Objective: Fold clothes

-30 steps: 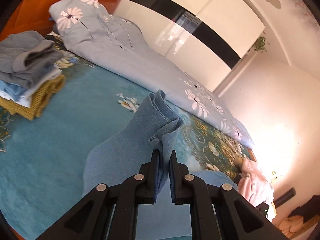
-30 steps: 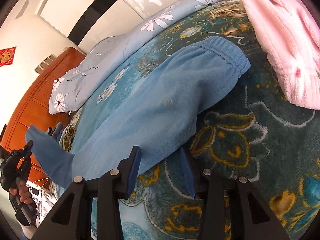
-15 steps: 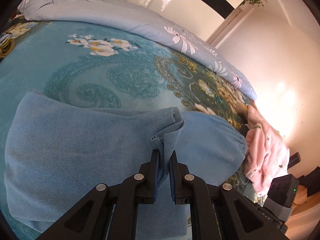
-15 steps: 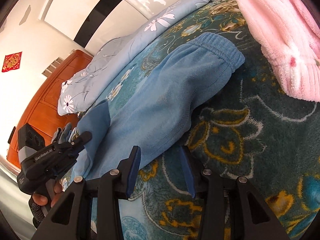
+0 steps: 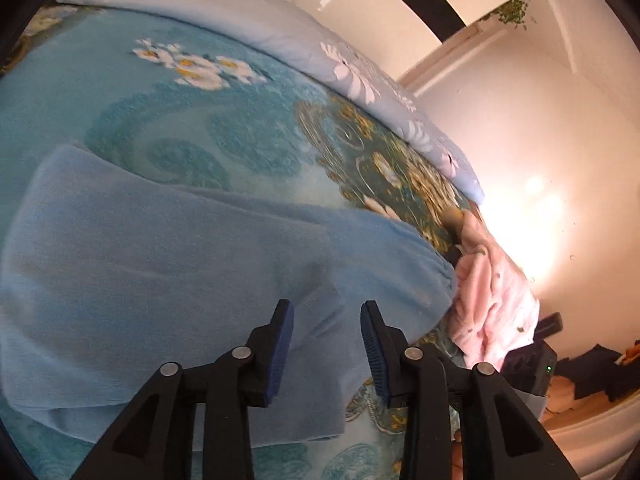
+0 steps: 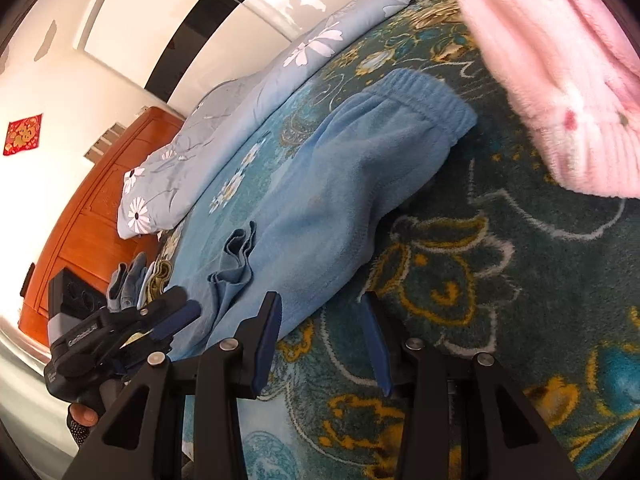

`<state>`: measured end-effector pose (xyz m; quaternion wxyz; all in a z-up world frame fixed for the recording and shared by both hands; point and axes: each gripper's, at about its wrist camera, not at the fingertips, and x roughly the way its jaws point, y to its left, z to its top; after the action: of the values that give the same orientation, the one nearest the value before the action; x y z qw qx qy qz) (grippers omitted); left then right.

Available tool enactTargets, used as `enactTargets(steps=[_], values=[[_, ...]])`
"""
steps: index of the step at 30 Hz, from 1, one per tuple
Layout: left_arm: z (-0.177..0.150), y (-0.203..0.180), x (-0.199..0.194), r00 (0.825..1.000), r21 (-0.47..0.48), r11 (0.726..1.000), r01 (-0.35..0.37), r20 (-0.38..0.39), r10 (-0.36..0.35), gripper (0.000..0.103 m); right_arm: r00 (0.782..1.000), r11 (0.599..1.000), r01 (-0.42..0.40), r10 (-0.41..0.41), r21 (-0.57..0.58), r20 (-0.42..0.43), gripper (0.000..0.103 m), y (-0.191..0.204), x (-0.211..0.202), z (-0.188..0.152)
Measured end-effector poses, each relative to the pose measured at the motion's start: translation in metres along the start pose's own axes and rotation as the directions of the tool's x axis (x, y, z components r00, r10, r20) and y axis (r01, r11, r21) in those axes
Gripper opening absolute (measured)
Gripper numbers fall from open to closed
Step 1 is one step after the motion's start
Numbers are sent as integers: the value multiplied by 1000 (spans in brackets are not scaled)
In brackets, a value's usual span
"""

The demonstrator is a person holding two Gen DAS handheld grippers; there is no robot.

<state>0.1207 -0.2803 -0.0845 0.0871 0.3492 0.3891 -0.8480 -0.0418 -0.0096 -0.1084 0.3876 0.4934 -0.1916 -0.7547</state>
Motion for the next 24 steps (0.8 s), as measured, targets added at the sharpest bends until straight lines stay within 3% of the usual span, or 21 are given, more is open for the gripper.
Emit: enactTargets(steps=[2,6,10,14,19,22,24], values=[[4,18,-19,993,-26,996,-91,71,93,45,999,999,8,-10,45,50,42,-8,-9,7],[4,66,-34,980,-134,976,-174,77,185,46,995,990,-31,17,138,102,42,-22,-13,25],[-3,95,-42,988,-193,975,-106,88,125,46,991,969,-56,25,239,130,42,-33,-6,42],[-7,104,-40,991,-189,978,-88,80,105,43,988,930,-58,3,362,152,43,-49,2,52],[-2,99,-51,990,-190,980,-59,118,82,43,988,937,-26,-28,350,149,44,-42,9,63],[5,103,-56,982,-190,977,-98,141,125,43,989,938,-6,-47,348,144,44,-38,11,66],[5,116,-54,985,-227,970,-86,125,116,43,988,936,1,-55,353,142,44,-37,12,67]])
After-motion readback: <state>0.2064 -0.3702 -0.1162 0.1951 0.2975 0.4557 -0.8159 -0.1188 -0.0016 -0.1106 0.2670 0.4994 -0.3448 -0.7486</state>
